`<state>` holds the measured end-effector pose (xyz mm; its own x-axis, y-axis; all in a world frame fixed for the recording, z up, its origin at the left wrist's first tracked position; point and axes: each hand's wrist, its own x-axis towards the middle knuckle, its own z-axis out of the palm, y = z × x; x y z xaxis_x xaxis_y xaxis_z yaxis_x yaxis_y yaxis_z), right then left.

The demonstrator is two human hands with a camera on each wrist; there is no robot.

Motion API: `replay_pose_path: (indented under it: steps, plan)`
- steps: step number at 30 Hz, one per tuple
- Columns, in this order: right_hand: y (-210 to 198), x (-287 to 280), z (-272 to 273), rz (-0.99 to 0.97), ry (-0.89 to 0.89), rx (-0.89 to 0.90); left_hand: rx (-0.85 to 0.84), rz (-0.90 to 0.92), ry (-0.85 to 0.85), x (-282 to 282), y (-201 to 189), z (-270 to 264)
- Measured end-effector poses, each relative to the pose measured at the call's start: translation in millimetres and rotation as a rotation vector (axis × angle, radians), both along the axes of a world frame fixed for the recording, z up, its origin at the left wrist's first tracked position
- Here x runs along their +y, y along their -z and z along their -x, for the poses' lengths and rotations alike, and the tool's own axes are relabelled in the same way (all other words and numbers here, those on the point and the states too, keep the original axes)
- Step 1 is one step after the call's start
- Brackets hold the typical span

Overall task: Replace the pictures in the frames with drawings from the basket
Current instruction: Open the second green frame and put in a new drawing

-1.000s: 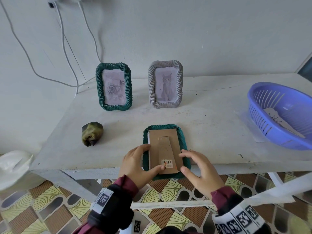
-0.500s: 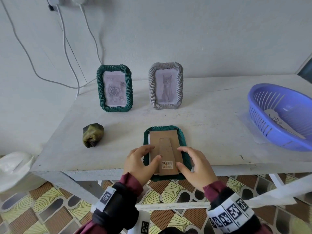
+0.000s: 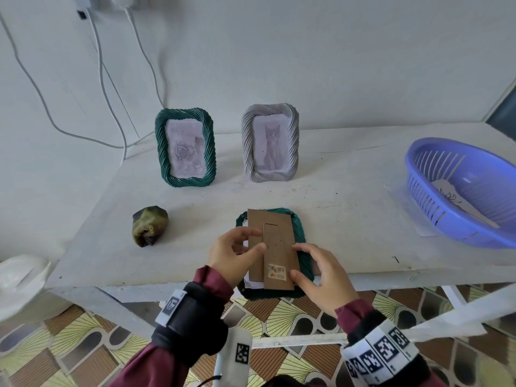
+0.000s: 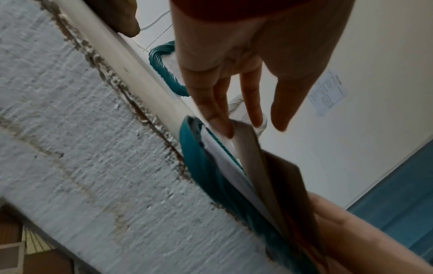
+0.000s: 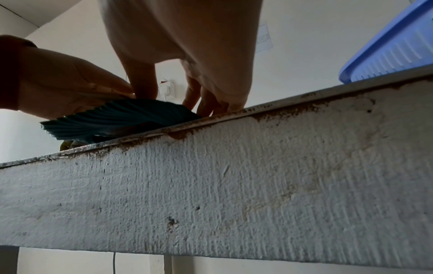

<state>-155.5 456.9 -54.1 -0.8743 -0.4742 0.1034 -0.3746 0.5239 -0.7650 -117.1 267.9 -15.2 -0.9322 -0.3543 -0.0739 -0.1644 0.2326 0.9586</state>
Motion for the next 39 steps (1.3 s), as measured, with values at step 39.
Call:
replay_pose_path:
  steps: [39]
  plan:
    - [18.1,-1.5,-2.5,0.029,0.032,0.163,-0.166,0.679,-0.075,-96.0,15.8,-43.0]
